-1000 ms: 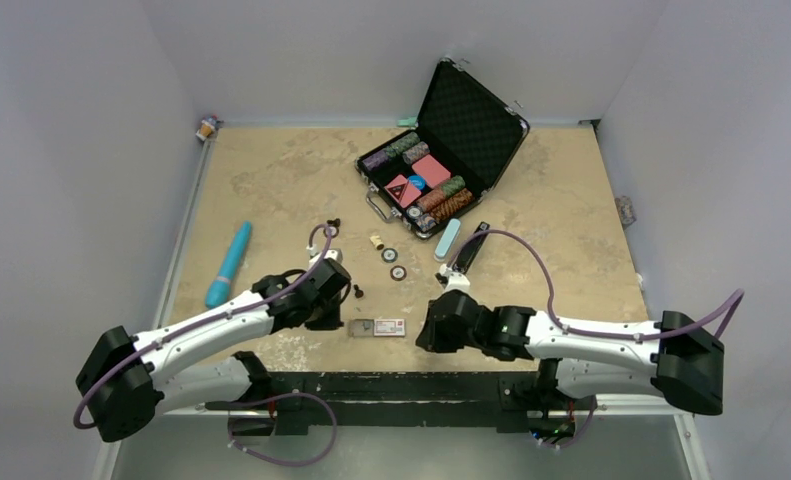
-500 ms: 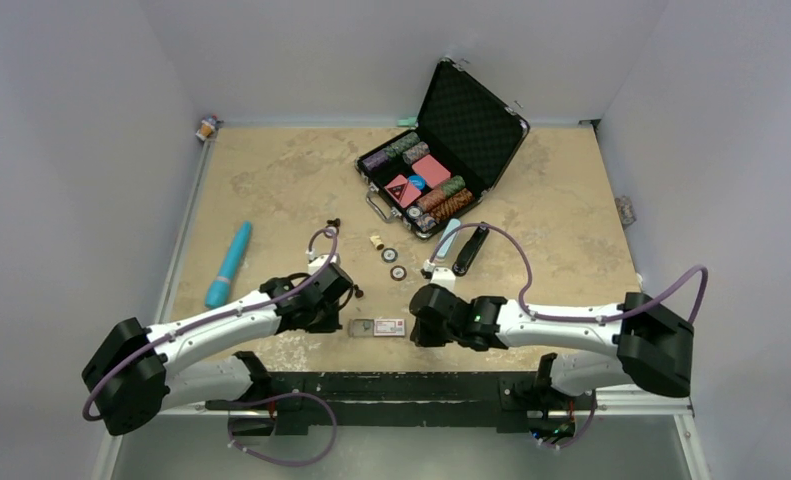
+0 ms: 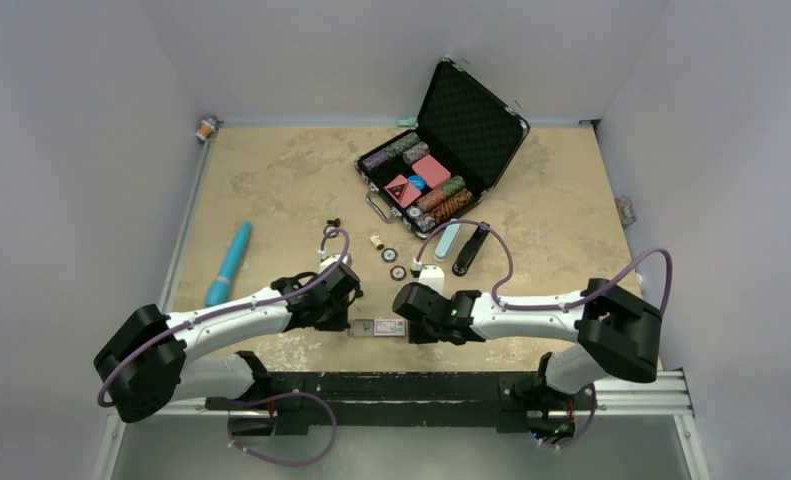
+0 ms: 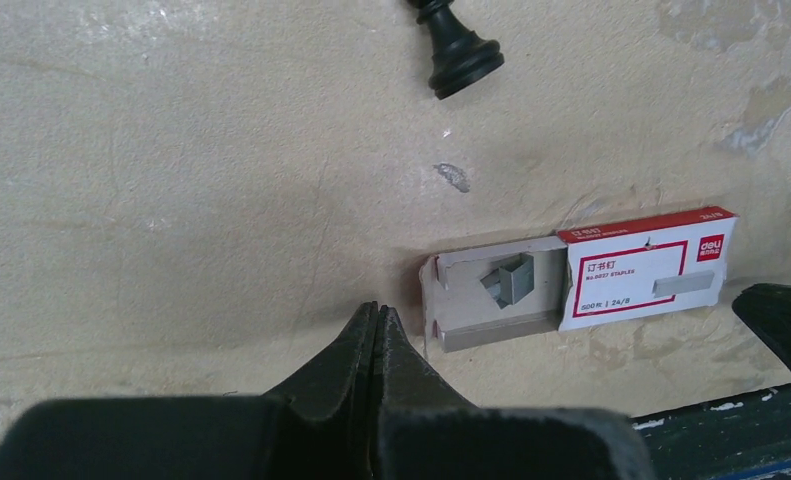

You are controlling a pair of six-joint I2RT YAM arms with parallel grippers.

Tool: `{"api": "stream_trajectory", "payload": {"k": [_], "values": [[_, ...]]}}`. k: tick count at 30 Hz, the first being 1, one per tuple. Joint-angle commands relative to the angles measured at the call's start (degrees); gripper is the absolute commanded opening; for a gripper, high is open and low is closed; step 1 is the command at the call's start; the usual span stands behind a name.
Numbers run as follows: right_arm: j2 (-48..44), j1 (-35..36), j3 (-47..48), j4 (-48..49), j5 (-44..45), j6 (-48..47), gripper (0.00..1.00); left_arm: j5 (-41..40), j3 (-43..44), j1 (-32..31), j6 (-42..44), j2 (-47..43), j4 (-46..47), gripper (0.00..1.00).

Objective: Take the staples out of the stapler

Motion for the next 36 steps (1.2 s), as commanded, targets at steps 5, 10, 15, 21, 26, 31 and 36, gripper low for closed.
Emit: {"api": "stream_trajectory", "payload": {"k": [5, 10, 15, 21, 26, 31, 36], "values": [[4.79, -0.16, 4.57, -1.37, 4.39, -1.59, 0.00, 1.10, -0.36, 0.15, 1.83, 1.04, 3.82, 0.00], [6.62, -0.73, 6.17, -2.40, 5.75, -1.92, 0.00, 1.59, -0.36, 0.23, 2.31, 1.23, 4.40, 0.00], [8.09, -0.99, 7.07, -2.32, 5.85, -2.63, 0.00, 3.06, -0.90, 0.20, 2.37, 1.39, 5.68, 0.00], [9.01, -1.13, 7.41, -1.70, 5.90, -3.18, 0.00, 5.14, -1.84, 0.23, 1.77, 1.03, 7.91, 0.00], [9.91, -1.15, 7.27, -1.10, 5.58, -3.45, 0.00, 5.86, -2.57, 0.28, 1.62, 1.85, 9.70, 0.00], [10.23, -1.16, 6.97, -0.81, 5.42, -3.60, 0.00, 5.98, -3.31, 0.31, 1.09, 2.29, 10.56, 0.00], [10.25, -1.16, 6.69, -0.62, 5.20, -3.70, 0.00, 6.33, -3.97, 0.23, 0.80, 2.24, 11.56, 0.00]]}}
